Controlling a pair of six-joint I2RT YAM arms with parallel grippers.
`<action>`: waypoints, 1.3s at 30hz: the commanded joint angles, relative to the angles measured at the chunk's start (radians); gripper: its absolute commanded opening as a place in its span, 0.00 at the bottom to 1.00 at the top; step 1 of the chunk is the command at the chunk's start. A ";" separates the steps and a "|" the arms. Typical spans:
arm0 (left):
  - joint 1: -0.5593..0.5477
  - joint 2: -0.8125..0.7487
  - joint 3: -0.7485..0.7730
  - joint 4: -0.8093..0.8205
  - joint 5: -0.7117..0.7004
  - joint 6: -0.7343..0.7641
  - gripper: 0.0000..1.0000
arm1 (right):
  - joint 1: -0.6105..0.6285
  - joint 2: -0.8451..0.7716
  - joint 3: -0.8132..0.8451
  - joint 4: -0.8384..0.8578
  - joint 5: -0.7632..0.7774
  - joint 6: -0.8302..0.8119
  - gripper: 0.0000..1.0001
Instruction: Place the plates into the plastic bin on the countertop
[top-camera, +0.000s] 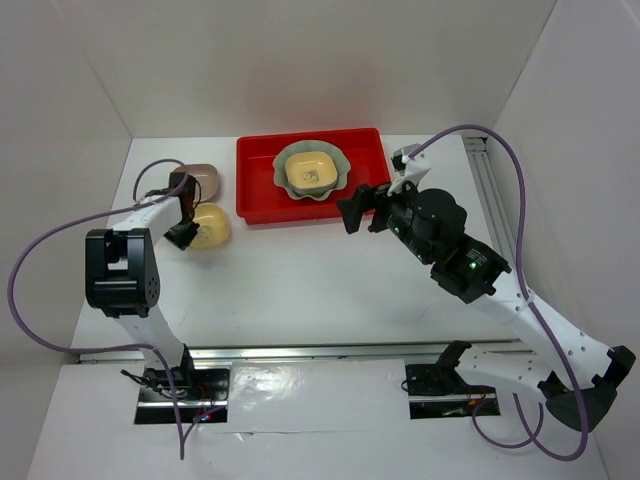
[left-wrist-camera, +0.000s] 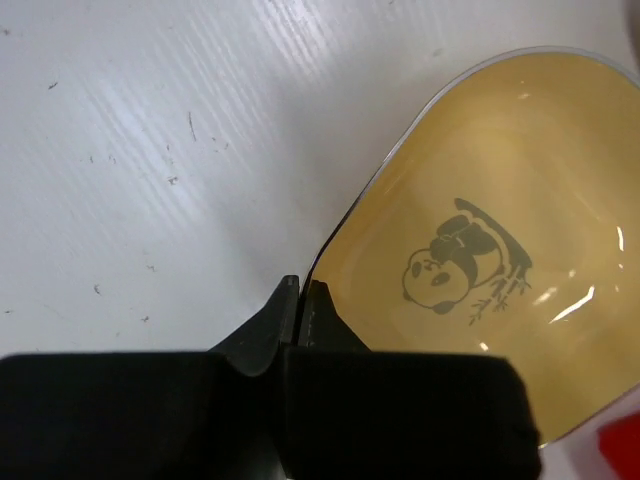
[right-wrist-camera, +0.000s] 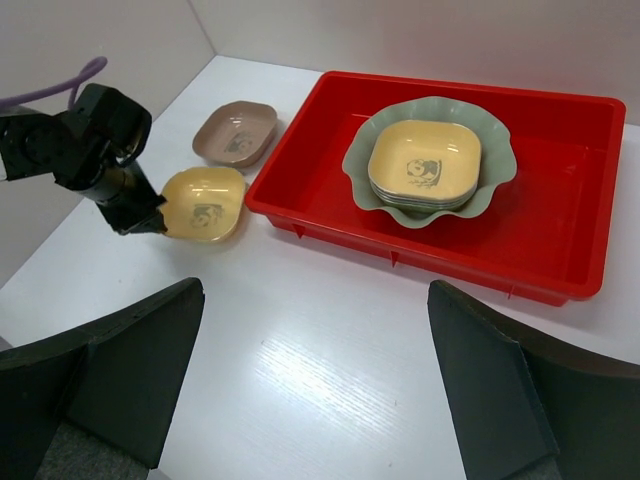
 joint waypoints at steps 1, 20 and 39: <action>-0.019 0.006 -0.049 -0.120 -0.070 -0.067 0.00 | -0.004 -0.020 0.023 0.061 0.006 -0.005 1.00; -0.293 -0.401 0.325 -0.037 0.008 0.171 0.00 | -0.022 -0.060 0.123 0.005 0.212 0.047 1.00; -0.468 0.405 0.983 0.059 0.038 -0.037 0.00 | -0.022 -0.123 0.174 -0.077 0.332 0.098 1.00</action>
